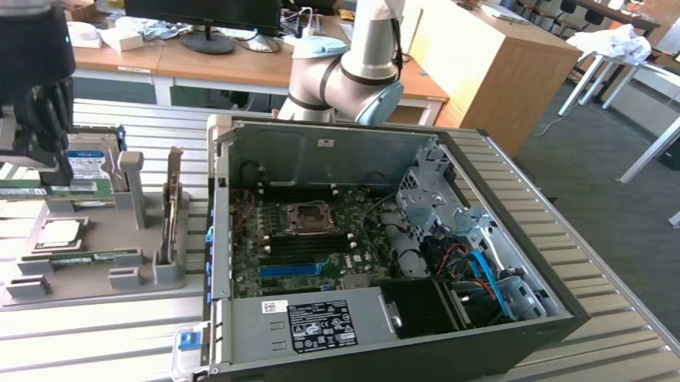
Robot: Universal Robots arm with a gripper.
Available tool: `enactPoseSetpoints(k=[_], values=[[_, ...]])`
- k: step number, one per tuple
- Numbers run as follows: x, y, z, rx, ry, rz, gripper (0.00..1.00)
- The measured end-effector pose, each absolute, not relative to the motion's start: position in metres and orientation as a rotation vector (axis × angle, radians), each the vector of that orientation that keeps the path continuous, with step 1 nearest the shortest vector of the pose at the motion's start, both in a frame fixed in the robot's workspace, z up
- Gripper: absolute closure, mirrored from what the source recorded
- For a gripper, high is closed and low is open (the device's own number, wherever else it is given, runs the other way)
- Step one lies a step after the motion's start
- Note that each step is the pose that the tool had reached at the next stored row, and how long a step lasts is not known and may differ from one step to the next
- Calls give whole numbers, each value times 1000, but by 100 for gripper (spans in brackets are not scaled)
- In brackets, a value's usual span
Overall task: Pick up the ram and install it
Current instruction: 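Pick up the ram and move it above insertion slot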
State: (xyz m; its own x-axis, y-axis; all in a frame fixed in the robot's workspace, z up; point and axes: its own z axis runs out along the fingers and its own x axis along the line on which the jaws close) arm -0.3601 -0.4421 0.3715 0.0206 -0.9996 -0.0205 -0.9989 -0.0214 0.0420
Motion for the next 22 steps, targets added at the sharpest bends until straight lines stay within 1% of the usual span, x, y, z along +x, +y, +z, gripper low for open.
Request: enactPoseSetpoints(k=[12,22], values=[[-360,-442,393,2233,-2186,-69,89],[-360,-442,405,2233,-2187,-69,89]])
